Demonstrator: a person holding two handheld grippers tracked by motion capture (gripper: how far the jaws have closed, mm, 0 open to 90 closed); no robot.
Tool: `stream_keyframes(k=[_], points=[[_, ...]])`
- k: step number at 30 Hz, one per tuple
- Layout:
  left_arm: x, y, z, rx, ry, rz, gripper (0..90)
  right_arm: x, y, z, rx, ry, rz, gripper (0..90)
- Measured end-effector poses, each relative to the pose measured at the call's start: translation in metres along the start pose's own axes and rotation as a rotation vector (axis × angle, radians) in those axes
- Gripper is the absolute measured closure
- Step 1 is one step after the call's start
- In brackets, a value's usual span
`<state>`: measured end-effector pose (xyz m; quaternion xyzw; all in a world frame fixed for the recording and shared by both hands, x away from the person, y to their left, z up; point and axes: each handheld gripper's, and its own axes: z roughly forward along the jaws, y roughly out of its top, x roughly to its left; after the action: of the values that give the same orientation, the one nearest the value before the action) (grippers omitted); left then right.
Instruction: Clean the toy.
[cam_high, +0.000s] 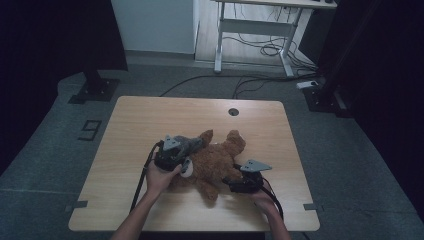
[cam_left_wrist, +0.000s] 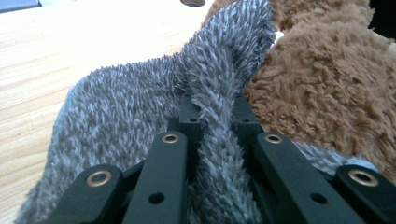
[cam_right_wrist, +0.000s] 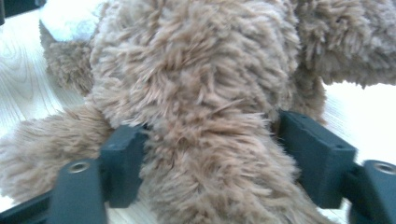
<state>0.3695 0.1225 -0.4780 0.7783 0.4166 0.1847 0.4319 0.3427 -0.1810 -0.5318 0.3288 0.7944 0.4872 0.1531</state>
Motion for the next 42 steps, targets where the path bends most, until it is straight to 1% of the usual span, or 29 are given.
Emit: stream_keyframes(k=[2,4,6,7,8,11,13,15,17,19,22,24,26,29,31,32,34,35,38,40,42], points=[[-0.002,-0.005,-0.002,-0.017,0.003,0.007,79.7,0.002,0.002,-0.001,0.018,-0.011,-0.013,23.5],[-0.003,-0.008,-0.003,-0.029,0.0,0.005,79.8,0.002,0.003,-0.002,0.035,-0.001,-0.004,22.9],[-0.003,-0.01,-0.005,-0.039,-0.009,-0.001,79.8,0.002,0.003,-0.004,0.036,0.015,0.002,20.8],[-0.003,-0.012,-0.005,-0.044,-0.014,-0.003,79.8,0.0,0.004,-0.008,0.015,0.037,0.026,20.8],[-0.003,-0.013,-0.006,-0.047,-0.015,-0.001,79.8,-0.003,0.005,-0.013,-0.011,0.048,0.05,20.8],[-0.006,-0.015,-0.009,-0.054,-0.016,0.008,79.8,-0.011,0.013,-0.026,-0.083,0.059,0.131,21.1],[-0.009,-0.018,-0.01,-0.065,-0.012,0.013,79.8,-0.011,0.02,-0.029,-0.09,0.039,0.148,20.5],[-0.012,-0.022,-0.013,-0.075,-0.01,0.019,79.9,-0.01,0.024,-0.024,-0.091,0.043,0.181,19.2],[-0.014,-0.025,-0.016,-0.084,-0.012,0.016,79.9,-0.009,0.026,-0.013,-0.07,0.042,0.2,16.5],[-0.015,-0.029,-0.018,-0.089,-0.008,0.021,79.9,-0.008,0.027,-0.002,-0.037,0.048,0.2,13.0],[-0.016,-0.032,-0.02,-0.096,-0.013,0.017,79.9,-0.009,0.026,0.008,-0.009,0.076,0.209,11.5],[-0.016,-0.032,-0.02,-0.095,-0.018,0.015,79.9,-0.008,0.024,0.012,0.016,0.094,0.214,14.3],[-0.017,-0.032,-0.021,-0.092,-0.019,0.015,79.9,-0.005,0.022,0.014,0.027,0.097,0.216,21.1],[-0.019,-0.03,-0.023,-0.092,-0.014,0.021,79.7,-0.003,0.02,0.014,0.016,0.093,0.203,40.1],[-0.021,-0.027,-0.024,-0.096,0.01,0.044,79.7,-0.003,0.018,0.013,-0.01,0.091,0.186,49.6],[-0.023,-0.025,-0.025,-0.096,0.019,0.057,79.6,-0.002,0.017,0.012,-0.021,0.086,0.173,52.8],[-0.025,-0.02,-0.026,-0.095,0.027,0.07,79.6,0.0,0.018,0.011,-0.036,0.068,0.152,57.5],[-0.025,-0.017,-0.025,-0.093,0.028,0.07,79.6,0.0,0.018,0.011,-0.044,0.058,0.142,59.6],[-0.019,-0.012,-0.021,-0.096,0.03,0.05,79.6,0.001,0.021,0.012,-0.087,0.015,0.135,63.8],[-0.015,-0.009,-0.018,-0.108,0.036,0.036,79.6,0.003,0.023,0.014,-0.122,-0.017,0.131,65.9],[-0.012,-0.004,-0.019,-0.124,0.044,0.034,79.6,0.004,0.028,0.013,-0.159,-0.046,0.104,66.9]])
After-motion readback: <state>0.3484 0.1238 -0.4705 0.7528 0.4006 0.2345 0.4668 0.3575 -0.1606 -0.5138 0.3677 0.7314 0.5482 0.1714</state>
